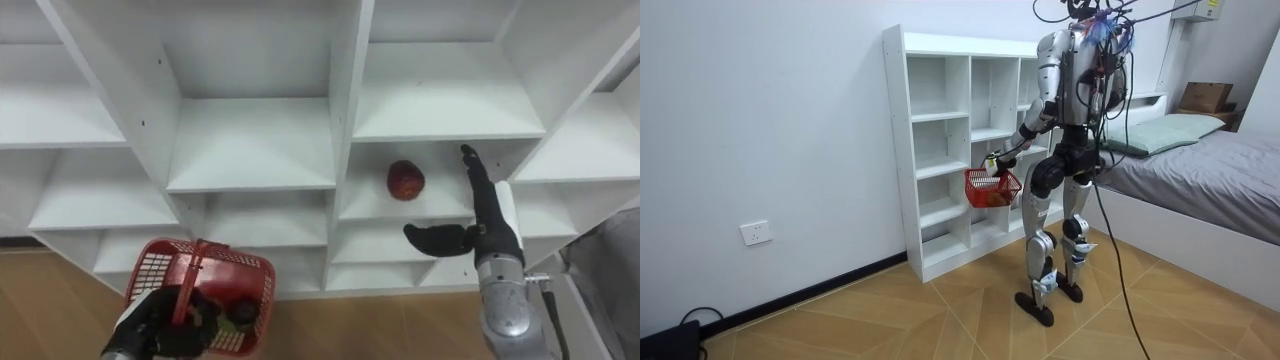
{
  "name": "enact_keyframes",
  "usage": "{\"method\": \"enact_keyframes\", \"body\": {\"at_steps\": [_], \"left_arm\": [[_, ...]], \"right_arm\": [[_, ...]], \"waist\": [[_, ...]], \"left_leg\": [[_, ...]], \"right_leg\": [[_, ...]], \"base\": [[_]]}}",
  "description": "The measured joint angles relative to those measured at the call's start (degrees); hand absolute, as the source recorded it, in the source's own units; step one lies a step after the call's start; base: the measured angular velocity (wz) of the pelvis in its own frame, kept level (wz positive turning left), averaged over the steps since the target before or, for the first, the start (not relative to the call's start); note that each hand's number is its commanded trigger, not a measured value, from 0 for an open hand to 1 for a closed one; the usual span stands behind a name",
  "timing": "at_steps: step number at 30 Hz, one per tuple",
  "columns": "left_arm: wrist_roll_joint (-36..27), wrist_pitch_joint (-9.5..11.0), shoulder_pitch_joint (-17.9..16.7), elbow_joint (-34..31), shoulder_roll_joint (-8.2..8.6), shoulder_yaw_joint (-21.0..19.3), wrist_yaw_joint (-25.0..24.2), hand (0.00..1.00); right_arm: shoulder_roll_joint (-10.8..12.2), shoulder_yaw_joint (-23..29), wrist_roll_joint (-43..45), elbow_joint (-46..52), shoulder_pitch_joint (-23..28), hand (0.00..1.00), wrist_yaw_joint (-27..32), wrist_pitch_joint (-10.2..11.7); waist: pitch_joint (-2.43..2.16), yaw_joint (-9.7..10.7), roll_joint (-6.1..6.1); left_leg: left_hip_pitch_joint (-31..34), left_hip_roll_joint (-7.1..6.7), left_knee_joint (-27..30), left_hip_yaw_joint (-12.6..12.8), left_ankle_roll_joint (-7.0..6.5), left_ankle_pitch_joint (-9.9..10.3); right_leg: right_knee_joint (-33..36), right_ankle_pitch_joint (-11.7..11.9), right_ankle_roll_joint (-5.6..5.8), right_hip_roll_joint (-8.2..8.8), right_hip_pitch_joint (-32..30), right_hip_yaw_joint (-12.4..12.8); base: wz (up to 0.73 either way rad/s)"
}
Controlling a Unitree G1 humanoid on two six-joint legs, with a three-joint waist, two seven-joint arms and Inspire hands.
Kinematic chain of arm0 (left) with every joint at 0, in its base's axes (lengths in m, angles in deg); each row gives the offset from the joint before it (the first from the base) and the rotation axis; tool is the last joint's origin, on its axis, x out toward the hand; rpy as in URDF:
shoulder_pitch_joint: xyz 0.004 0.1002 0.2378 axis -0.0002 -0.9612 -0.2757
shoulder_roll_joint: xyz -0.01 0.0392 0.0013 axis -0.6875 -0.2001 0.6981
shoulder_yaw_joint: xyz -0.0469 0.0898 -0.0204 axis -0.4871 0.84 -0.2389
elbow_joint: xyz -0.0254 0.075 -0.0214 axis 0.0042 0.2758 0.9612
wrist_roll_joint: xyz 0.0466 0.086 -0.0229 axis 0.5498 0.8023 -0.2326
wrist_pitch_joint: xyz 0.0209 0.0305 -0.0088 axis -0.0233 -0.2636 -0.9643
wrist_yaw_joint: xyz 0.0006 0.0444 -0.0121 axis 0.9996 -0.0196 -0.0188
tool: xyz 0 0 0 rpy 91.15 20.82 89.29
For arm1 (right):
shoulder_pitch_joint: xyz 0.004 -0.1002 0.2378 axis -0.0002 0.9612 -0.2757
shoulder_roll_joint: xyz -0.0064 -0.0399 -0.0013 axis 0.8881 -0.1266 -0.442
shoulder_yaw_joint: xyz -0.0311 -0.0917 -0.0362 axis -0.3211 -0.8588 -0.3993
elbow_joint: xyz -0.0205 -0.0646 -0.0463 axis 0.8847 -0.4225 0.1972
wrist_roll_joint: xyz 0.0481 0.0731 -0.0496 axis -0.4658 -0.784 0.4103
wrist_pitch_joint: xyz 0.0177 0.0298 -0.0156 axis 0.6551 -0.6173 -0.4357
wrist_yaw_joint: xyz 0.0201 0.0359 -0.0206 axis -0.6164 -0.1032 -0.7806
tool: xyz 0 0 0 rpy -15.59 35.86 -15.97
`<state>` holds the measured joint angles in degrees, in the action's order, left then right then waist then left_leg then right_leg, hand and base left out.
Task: Collect fruits from the closet
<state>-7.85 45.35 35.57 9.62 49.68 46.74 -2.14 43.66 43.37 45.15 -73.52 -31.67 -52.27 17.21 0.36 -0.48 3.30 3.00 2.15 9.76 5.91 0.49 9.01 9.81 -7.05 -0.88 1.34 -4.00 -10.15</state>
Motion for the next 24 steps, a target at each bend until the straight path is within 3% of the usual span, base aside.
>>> {"method": "enact_keyframes", "body": {"at_steps": [7, 9, 14, 16, 20, 24], "left_arm": [[-0.1, -1.8, 2.1, 0.3, -0.08, 0.0, -1.8, 1.0], [-0.1, -2.0, 3.8, 1.6, -0.07, 0.2, -1.6, 1.0], [-0.1, -3.0, 4.9, 2.3, -0.11, 0.2, -1.3, 1.0], [-0.3, -4.0, 5.4, 2.6, -0.04, 0.4, -1.3, 1.0], [0.0, -4.1, 5.3, 2.8, -0.01, 0.5, -1.4, 1.0], [-0.1, -4.1, 5.5, 3.4, -0.02, 0.5, -1.3, 1.0]], "right_arm": [[-0.2, -0.1, 0.7, -3.4, -5.6, 0.0, 0.2, -0.1], [-0.3, -0.1, 0.6, -5.9, -7.7, 0.0, 0.2, -0.1], [-0.6, -0.2, 0.3, -9.2, -11.7, 0.0, 1.0, -0.3], [-0.7, -0.5, -1.7, -11.4, -13.1, 0.0, 1.5, -0.3], [-0.7, -0.5, -4.1, -15.6, -15.1, 0.0, 2.7, -0.4], [-0.9, -0.2, -4.1, -16.8, -16.7, 0.0, 3.5, -0.4]], "waist": [[0.36, -0.8, 0.45], [0.77, -1.4, 0.65], [0.96, -1.9, 0.77], [1.05, -3.1, 0.91], [1.21, -4.5, 0.9], [1.31, -4.5, 0.75]], "left_leg": [[4.4, 0.0, 2.1, -1.5, -0.01, 0.0], [5.3, 0.03, 3.0, -2.3, 0.02, 0.0], [9.0, -0.21, 4.7, -3.8, 0.03, 0.0], [10.2, -0.19, 5.3, -3.8, 0.03, 0.0], [12.1, -0.36, 6.0, -4.4, 0.0, -0.2], [13.7, -0.68, 6.0, -4.9, -0.18, -0.6]], "right_leg": [[1.0, 0.0, -0.17, 0.27, -3.2, -1.7], [1.1, 0.0, -0.27, 0.38, -3.3, -2.7], [2.6, -0.3, -0.62, 0.81, -6.2, -4.1], [3.0, -0.3, -0.7, 0.87, -7.4, -4.1], [3.9, -0.4, -0.76, 1.11, -9.0, -4.2], [4.2, -0.4, -0.7, 1.78, -10.4, -5.0]], "base": [[0.11], [0.19], [0.16], [0.04], [0.08], [0.1]]}}
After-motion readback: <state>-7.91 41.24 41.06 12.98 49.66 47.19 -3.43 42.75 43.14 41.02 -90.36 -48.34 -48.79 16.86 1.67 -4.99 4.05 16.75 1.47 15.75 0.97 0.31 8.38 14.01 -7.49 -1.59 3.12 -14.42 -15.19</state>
